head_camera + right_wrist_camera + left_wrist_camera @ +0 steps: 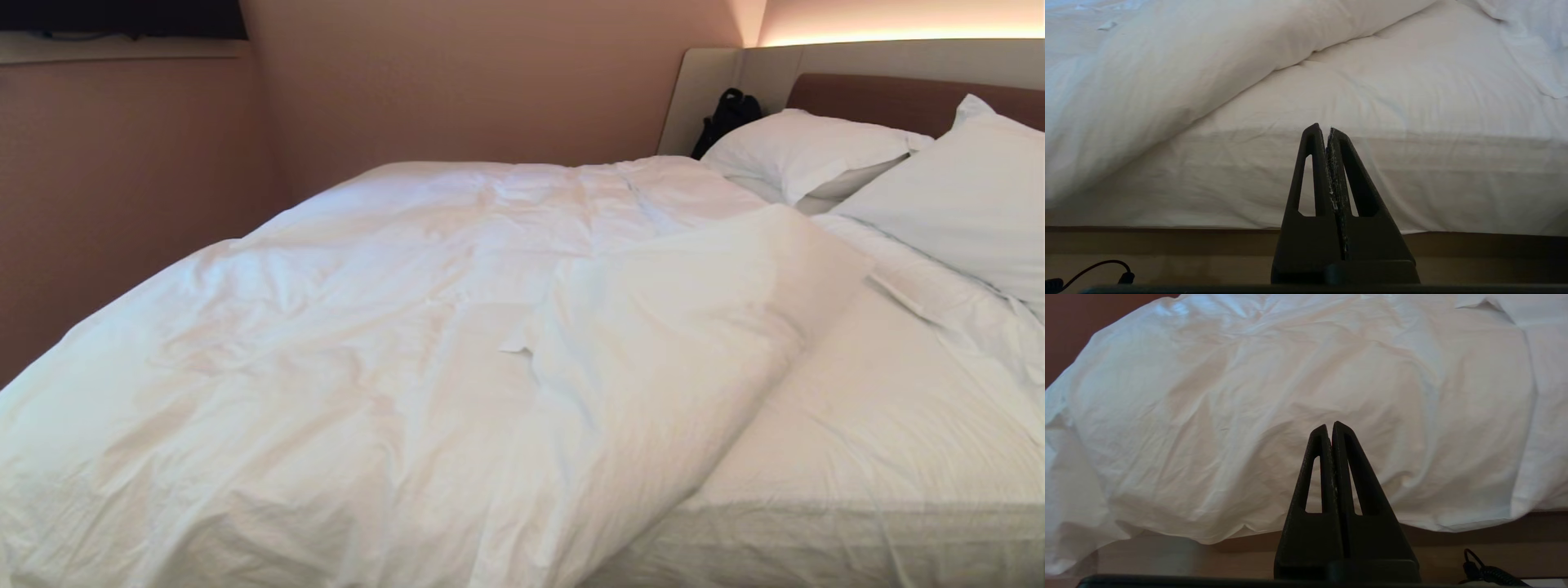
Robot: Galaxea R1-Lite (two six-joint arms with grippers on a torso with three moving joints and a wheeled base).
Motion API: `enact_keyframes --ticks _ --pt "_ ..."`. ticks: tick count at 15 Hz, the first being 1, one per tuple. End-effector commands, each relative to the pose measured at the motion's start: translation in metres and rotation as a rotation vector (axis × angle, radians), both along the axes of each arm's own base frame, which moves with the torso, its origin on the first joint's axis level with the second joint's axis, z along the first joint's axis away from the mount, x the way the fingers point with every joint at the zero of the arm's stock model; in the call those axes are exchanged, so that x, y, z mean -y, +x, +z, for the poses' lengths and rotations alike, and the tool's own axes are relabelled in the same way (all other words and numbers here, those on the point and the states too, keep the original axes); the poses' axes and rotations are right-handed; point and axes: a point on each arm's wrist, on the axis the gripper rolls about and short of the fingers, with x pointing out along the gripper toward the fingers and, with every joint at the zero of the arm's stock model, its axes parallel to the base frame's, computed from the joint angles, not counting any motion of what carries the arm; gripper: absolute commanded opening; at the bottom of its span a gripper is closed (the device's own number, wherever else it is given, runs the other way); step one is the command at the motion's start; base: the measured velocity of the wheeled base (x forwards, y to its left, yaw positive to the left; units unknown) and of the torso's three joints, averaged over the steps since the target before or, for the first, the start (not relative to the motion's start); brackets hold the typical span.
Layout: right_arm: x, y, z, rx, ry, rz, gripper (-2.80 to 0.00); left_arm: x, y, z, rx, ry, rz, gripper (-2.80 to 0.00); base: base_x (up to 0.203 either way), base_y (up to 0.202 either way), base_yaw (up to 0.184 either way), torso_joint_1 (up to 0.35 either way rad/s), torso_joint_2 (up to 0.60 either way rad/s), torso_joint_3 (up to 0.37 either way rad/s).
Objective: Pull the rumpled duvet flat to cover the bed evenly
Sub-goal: Hold the folded corner of the quilt
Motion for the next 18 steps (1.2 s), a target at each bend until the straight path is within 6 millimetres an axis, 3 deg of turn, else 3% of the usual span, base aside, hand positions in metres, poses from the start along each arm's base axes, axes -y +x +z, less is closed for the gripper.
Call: enact_keyframes --ticks 1,14,18 --pt "0.0000 0.0000 0.0000 0.000 0.000 0.000 -2.80 0.0000 0.0000 -0.0001 0.000 0.001 0.000 -2.80 0.000 -0.192 -0.001 0.000 0.00 0.002" --pt "0.0000 0.0000 0.0000 0.000 0.000 0.000 -2.80 0.0000 0.0000 -0.0001 0.000 -0.001 -0.001 -2.80 0.000 -0.190 0.000 0.003 0.00 0.004" --pt "0.0000 0.0000 0.0000 0.000 0.000 0.000 -2.80 0.0000 0.0000 0.0002 0.002 -0.009 0.000 -2.80 0.000 -0.024 0.000 0.001 0.00 0.001"
